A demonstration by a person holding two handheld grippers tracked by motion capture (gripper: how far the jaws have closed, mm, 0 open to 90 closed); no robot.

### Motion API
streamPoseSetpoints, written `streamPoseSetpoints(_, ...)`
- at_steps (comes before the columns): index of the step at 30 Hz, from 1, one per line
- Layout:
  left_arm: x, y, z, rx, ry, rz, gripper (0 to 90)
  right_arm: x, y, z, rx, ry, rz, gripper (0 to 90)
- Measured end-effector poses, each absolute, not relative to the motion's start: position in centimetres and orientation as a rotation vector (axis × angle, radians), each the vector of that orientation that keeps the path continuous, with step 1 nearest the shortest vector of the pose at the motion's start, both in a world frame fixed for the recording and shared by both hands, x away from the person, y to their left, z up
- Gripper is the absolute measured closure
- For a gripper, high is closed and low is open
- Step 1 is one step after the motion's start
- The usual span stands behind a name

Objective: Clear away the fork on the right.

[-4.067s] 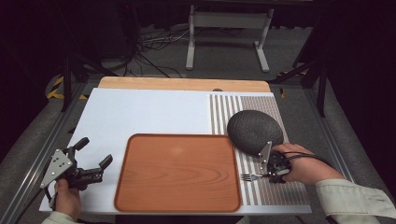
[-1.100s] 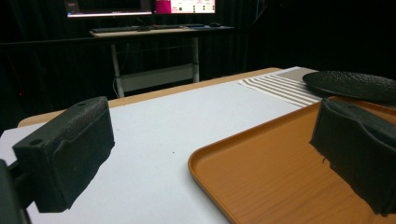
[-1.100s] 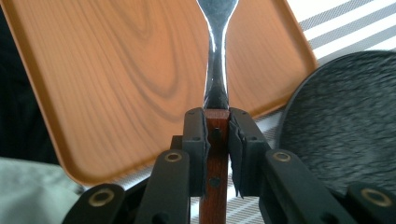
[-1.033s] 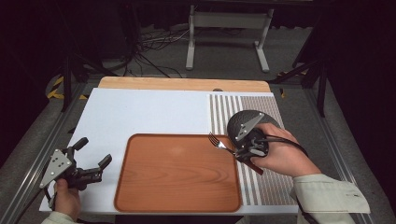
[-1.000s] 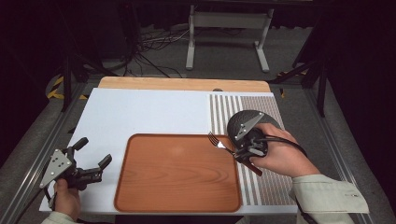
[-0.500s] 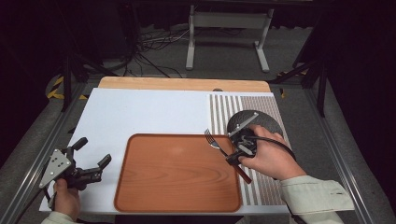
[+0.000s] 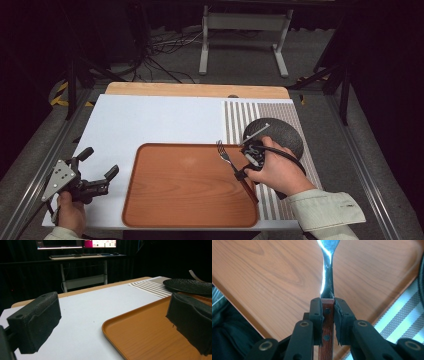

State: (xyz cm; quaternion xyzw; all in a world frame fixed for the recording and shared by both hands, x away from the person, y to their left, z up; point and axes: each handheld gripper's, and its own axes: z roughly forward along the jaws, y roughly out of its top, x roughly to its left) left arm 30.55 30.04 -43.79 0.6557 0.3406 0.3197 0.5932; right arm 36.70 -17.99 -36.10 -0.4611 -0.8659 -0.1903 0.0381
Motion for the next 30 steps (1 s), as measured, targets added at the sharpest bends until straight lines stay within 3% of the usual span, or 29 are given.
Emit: streamPoseSetpoints(30, 30.6, 30.3, -43.8, 1.512, 0.807, 0.732, 0.2, 37.8, -16.1, -40.1, -1.490, -2.591, -0.374, 78.2)
